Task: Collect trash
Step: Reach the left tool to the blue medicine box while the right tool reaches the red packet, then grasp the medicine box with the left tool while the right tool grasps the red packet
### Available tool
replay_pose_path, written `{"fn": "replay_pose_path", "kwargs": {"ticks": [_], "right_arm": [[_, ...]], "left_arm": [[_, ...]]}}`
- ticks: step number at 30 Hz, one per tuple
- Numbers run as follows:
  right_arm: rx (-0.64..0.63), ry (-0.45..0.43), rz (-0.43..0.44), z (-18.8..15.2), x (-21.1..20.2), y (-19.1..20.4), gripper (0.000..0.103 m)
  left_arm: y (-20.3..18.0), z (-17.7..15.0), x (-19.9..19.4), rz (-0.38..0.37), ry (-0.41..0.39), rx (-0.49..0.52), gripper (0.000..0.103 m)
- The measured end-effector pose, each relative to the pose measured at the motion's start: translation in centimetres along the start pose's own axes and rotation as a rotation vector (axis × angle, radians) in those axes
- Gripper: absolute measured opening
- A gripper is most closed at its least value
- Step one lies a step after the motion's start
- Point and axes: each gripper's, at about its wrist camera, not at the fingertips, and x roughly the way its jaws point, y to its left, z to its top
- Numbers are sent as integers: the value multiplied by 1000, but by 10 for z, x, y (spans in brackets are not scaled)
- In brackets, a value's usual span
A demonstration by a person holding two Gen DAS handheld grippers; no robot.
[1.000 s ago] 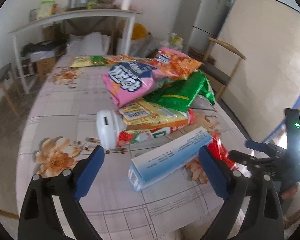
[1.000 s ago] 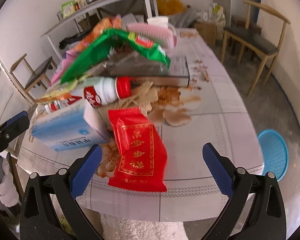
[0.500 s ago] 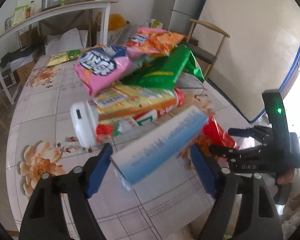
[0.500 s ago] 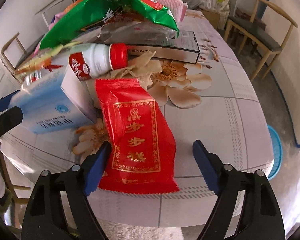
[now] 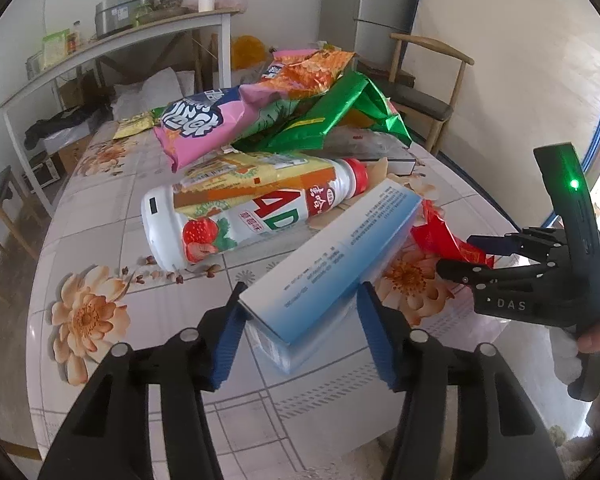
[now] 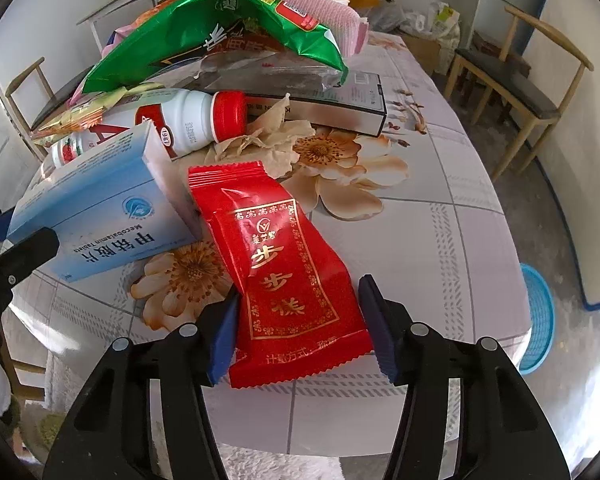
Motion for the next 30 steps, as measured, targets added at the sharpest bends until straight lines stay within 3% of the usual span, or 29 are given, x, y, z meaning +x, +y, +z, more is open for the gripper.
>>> {"fn": "replay_pose_path", "kwargs": {"ticks": [11,14,19,24,30], "right_arm": [[-2,-3,1,4,1,-3,51],[-3,-5,1,5,2,-4,51],[-5,-6,2,5,3,-5,53],[-7,-9,1,5,3,-5,54],[-9,-5,4,6,5,-7,56]], "left_arm": [[-20,-10,-5,-39,57,-12,46],[-23,-12,-6,-45,69,-4,56],[-19,-9,-19,-21,24,-2,74],[-18,6,-18,-6,1,2,77],[-28,26,1,39,51,56,78]]}}
